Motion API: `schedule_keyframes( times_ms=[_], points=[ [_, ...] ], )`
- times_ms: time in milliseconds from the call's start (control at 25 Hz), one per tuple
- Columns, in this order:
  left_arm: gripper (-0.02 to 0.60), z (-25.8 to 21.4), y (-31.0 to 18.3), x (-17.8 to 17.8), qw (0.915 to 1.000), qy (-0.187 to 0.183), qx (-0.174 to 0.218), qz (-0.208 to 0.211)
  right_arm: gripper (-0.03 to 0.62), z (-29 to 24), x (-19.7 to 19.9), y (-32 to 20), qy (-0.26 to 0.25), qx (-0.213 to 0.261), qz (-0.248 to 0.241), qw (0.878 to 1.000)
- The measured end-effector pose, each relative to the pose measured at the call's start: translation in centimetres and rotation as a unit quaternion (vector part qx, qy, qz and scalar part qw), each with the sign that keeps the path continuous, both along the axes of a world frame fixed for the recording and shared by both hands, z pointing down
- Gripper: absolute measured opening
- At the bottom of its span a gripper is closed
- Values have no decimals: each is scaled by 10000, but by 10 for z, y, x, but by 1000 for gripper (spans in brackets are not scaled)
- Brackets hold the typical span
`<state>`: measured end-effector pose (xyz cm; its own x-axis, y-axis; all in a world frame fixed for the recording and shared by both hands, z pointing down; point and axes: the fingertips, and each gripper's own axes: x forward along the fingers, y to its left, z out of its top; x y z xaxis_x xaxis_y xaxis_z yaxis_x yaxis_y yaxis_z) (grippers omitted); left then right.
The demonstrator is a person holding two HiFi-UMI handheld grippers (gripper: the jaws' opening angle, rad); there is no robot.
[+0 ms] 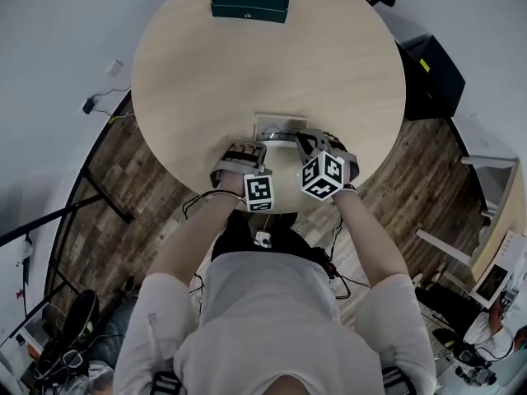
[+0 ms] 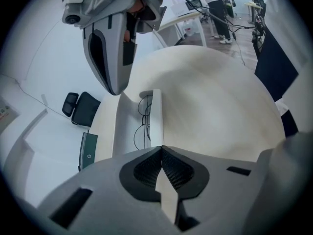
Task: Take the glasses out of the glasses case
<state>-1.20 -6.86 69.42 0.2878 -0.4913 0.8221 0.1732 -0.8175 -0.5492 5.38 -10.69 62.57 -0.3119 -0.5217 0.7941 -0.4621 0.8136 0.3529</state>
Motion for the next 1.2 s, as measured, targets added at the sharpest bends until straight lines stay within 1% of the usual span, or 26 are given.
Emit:
schedule_keyframes(
  times_ms=[80,160,400,560,640,720,800,840,1080,1200],
  points=[
    [9,-1,2,0,10000,30,-11,-31,12,9,-6,6,368,10,-384,9986],
    [9,-1,4,0,10000,63,-18,-56,14,18,-10,9,608,-40,-590,9964],
    [9,-7,7,-5,9997,191,-23,-129,15,30,-17,3,779,-197,-658,9946],
    [9,-13,6,-10,9991,336,-38,-254,18,39,-17,1,912,-345,-712,9927],
    [9,-14,7,-13,9988,385,-42,-304,126,43,-17,2,911,-450,-680,9925],
    [9,-15,9,-15,9987,394,-39,-326,121,46,-18,1,956,-476,-718,9917],
    [9,-16,9,-15,9983,431,-61,-381,92,49,-20,-2,1021,-466,-787,9906],
    [9,-17,9,-15,9980,461,-82,-425,87,50,-21,-3,1034,-478,-807,9902],
    [9,-21,13,-20,9967,574,-152,-555,84,63,-29,-6,1177,-718,-922,9862],
    [9,-24,15,-21,9959,646,-166,-604,72,70,-28,-6,1269,-843,-966,9836]
  ],
)
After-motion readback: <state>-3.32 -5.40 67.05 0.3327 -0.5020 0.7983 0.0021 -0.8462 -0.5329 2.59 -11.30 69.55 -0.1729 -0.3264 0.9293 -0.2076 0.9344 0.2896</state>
